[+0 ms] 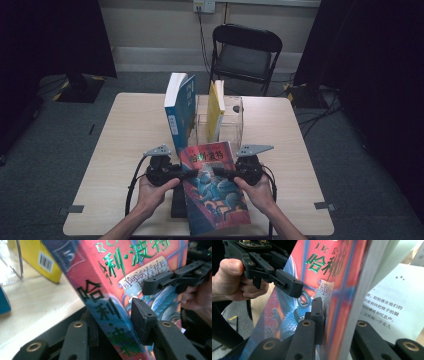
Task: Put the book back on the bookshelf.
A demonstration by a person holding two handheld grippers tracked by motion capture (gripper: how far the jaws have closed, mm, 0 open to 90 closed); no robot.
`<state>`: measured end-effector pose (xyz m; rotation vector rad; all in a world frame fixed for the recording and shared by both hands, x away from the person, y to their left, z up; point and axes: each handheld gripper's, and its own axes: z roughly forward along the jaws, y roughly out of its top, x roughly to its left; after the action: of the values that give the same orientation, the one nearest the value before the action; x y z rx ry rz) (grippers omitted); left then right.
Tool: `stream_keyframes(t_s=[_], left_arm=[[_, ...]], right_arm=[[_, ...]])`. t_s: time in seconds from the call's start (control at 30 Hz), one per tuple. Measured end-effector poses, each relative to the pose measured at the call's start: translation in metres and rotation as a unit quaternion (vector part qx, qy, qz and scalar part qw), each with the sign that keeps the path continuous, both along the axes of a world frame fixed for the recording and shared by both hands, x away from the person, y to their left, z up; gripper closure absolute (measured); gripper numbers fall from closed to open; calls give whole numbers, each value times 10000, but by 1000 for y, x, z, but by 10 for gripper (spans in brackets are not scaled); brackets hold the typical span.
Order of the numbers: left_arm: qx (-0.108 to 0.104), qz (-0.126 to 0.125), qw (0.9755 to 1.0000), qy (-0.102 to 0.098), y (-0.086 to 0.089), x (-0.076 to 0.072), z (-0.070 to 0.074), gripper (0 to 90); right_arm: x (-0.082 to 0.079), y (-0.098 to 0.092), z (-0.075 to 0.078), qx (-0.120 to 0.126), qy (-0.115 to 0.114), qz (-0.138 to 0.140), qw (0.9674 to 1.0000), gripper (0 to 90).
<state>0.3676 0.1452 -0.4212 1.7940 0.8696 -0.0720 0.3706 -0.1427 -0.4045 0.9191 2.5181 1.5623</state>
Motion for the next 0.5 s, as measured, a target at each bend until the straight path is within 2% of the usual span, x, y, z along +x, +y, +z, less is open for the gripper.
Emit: stream_keyframes(t_s=[0.1, 0.23, 0.33, 0.5], left_arm=[[-56, -7, 9999, -128, 1, 0, 7, 631], [18, -37, 9995, -308, 3, -2, 17, 635], [-106, 12, 9992, -389, 4, -2, 25, 651], [-57, 17, 9973, -729, 5, -1, 44, 666]], right_arm=[[-1, -1, 7, 69, -108, -15, 9999, 798], [-3, 0, 14, 144, -182, -2, 9997, 801], [-3, 0, 21, 207, -275, -14, 9994, 806], [-1, 1, 35, 338, -406, -51, 9986, 818]])
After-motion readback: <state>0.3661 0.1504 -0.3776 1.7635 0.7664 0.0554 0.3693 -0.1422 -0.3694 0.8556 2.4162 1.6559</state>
